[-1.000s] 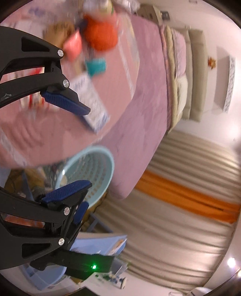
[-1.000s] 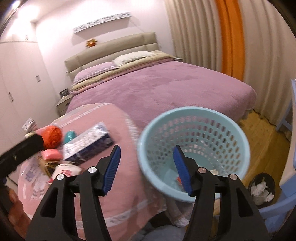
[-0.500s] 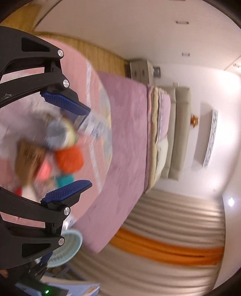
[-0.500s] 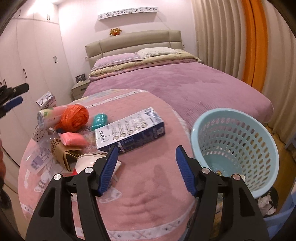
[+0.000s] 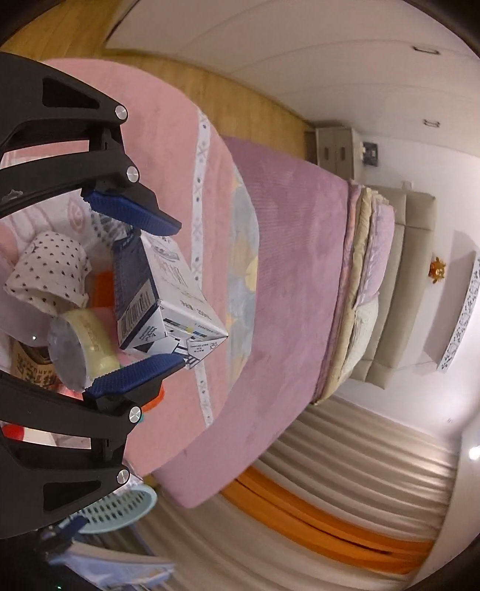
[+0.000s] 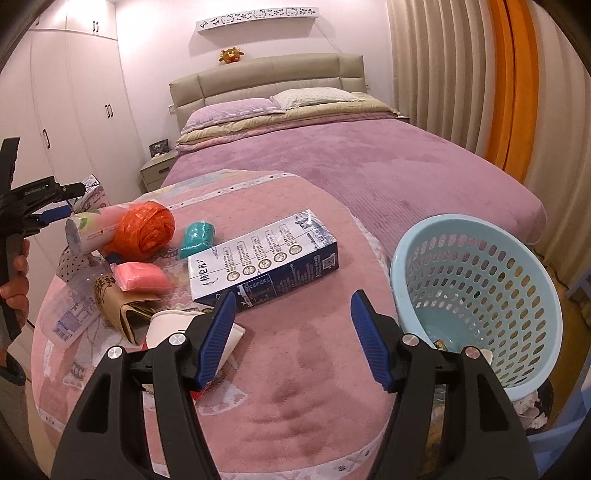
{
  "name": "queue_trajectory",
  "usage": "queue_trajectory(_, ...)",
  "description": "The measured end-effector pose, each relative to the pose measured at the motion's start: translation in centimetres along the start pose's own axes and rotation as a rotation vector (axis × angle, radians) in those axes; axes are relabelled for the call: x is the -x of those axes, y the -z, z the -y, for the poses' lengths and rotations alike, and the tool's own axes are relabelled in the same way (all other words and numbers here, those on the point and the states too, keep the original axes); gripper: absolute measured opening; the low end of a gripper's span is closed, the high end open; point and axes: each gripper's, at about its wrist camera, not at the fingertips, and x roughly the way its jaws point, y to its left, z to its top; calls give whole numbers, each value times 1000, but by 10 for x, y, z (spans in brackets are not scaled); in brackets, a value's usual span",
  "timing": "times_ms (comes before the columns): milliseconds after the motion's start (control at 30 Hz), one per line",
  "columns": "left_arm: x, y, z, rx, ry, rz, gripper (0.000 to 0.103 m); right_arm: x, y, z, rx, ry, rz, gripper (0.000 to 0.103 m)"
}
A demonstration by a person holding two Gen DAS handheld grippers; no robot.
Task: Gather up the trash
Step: 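Return both tools to the bed and grasp the milk carton with the left tool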
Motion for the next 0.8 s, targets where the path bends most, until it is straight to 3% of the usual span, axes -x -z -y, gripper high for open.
queue_trajectory(467, 56, 60, -66, 76, -45, 19, 63, 1, 5, -24, 39, -36, -6, 61)
queue_trajectory(667, 53, 89, -90, 104, -29, -34, 63, 8, 5, -31, 55, -37, 1, 61)
queue_trajectory(800, 60, 100, -97, 89, 38, -49, 68, 11, 5, -33, 57, -32, 7, 61)
